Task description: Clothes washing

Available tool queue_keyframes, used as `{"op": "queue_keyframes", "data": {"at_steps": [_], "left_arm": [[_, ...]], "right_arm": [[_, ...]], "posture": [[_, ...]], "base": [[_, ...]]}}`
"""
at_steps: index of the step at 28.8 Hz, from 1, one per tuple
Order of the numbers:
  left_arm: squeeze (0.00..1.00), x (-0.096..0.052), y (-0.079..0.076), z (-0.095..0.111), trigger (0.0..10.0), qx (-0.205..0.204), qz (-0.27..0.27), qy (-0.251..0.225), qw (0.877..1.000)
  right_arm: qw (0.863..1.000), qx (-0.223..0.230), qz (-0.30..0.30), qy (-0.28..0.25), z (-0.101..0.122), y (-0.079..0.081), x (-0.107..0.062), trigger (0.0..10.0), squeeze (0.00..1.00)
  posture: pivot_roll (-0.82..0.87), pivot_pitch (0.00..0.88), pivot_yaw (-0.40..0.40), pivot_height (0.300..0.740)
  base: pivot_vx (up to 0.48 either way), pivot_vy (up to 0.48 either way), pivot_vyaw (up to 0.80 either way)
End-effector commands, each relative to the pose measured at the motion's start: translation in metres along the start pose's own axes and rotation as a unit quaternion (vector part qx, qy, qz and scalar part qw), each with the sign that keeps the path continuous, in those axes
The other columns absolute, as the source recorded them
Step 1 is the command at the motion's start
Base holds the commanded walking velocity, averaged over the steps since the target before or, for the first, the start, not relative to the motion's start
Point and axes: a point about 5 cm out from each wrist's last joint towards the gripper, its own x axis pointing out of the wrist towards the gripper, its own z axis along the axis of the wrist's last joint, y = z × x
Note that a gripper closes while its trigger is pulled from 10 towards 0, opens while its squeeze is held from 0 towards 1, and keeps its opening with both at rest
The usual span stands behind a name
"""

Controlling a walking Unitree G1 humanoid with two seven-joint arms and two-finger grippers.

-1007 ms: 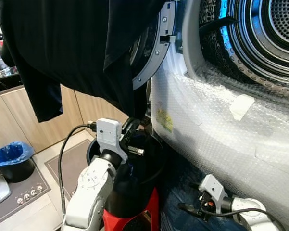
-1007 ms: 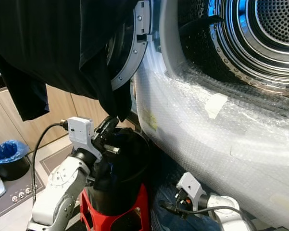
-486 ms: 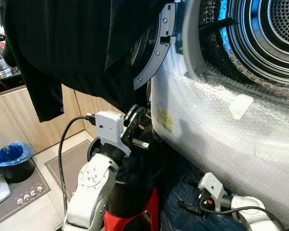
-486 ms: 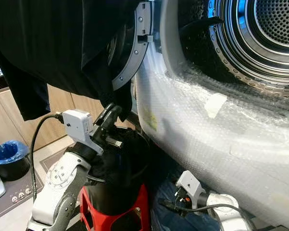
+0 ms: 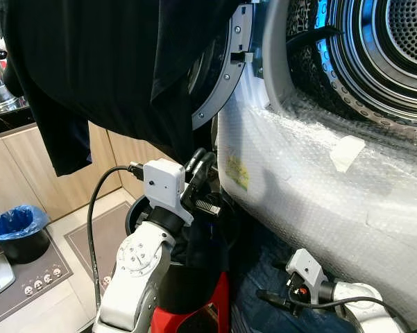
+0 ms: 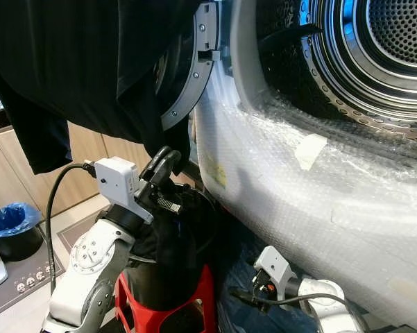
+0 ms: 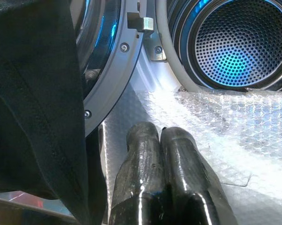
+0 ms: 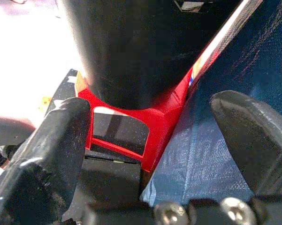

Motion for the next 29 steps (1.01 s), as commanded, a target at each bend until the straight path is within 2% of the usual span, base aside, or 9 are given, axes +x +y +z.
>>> {"op": "queue_keyframes", "data": {"at_steps": [1, 21, 26, 29], "left_arm": [[0.00, 0.006, -0.002, 0.012, 10.0, 0.018, -0.009, -0.031, 0.999], [0.00, 0.026, -0.014, 0.041, 10.0, 0.028, -0.061, -0.089, 0.994], [0.00, 0.030, -0.016, 0.043, 10.0, 0.024, -0.073, -0.093, 0.993], [0.00, 0.033, -0.020, 0.036, 10.0, 0.021, -0.097, -0.080, 0.992]], "right_arm": [[1.000, -0.006, -0.002, -0.001, 0.003, -0.004, -0.003, 10.0, 0.00], [1.000, -0.004, 0.004, -0.001, 0.002, -0.003, -0.003, 10.0, 0.00], [1.000, -0.002, 0.009, -0.003, 0.002, -0.002, -0.002, 10.0, 0.00], [0.999, 0.000, 0.034, -0.006, 0.001, 0.002, -0.006, 10.0, 0.00]], "posture": [[-0.01, 0.000, -0.034, 0.740], [-0.01, 0.000, -0.028, 0.740], [-0.01, 0.000, -0.028, 0.740], [-0.03, 0.000, -0.014, 0.740]], "base": [[0.000, 0.000, 0.00], [0.000, 0.000, 0.00], [0.000, 0.000, 0.00], [0.000, 0.000, 0.00]]}}
